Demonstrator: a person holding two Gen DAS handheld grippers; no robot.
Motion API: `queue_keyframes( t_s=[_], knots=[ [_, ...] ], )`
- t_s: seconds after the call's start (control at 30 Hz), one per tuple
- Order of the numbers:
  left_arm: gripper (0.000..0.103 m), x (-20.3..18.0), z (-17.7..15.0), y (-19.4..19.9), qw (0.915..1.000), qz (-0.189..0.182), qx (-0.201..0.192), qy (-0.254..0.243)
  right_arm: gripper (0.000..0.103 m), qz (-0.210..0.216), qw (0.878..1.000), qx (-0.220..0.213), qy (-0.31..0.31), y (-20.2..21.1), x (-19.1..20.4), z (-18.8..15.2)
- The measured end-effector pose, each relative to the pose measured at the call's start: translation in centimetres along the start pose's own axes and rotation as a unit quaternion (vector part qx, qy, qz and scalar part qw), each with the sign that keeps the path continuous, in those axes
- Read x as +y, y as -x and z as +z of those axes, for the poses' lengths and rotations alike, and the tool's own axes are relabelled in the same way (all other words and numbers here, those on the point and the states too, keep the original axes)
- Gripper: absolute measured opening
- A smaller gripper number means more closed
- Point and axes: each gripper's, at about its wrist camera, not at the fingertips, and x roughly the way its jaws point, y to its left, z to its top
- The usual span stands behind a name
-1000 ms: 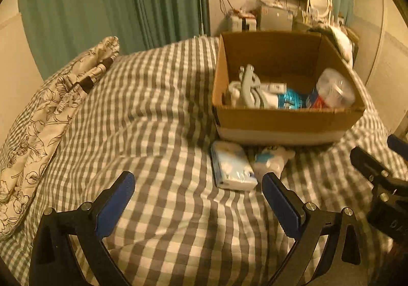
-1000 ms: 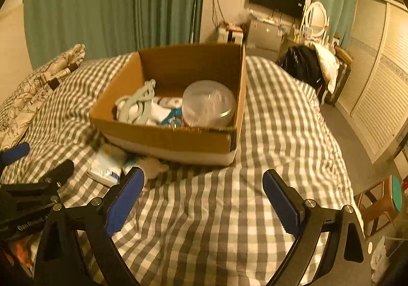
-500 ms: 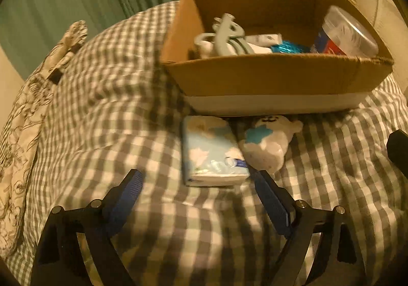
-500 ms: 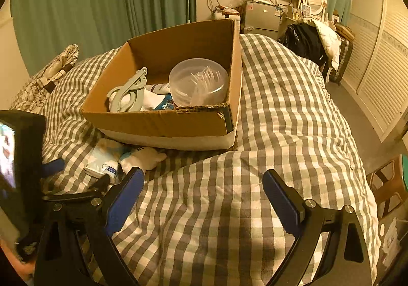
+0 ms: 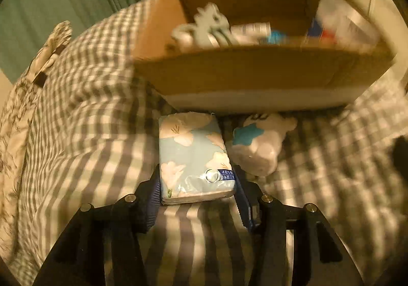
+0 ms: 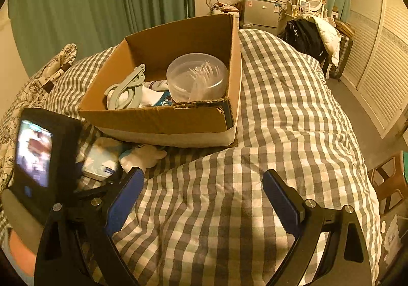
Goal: Organize objects
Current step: 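Grasp the floral tissue pack with the left tool, then grasp the white plush toy with the right tool while the left holds the tissues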
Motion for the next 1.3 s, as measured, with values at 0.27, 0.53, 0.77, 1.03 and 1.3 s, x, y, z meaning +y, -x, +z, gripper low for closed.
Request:
queue_keyframes(
  t_s=[0.27, 0.53, 0.77, 1.03, 1.3],
  knots=[
    [0.052, 5.4, -0.6, 6.8, 0.9929, -0.053, -0.067, 0.083, 0.094, 0.011, 1.0, -0.022, -0.001, 1.0, 1.1, -0.1],
    [0.052, 9.4, -0.4, 8.2, 0.993, -0.013, -0.093, 0.072, 0.094, 0.041, 0.999, 0.025, 0.008, -2.4, 6.4, 0.4],
    [0.052, 11.6, -1.1, 5.3, 0.9915, -0.042, -0.056, 0.11, 0.093, 0.035, 0.995, 0.088, -0.022, -8.4, 8.8, 0.6],
    [0.052, 11.6, -1.5, 4.8, 0.9905, -0.058, -0.047, 0.115, 0.075, 0.024, 0.992, 0.114, -0.057, -12.8, 10.8, 1.1],
    [0.052, 11.3, -2.0, 4.9, 0.991, -0.063, -0.045, 0.109, 0.059, 0.024, 0.994, 0.104, -0.026, -10.5, 11.0, 0.2]
  ],
)
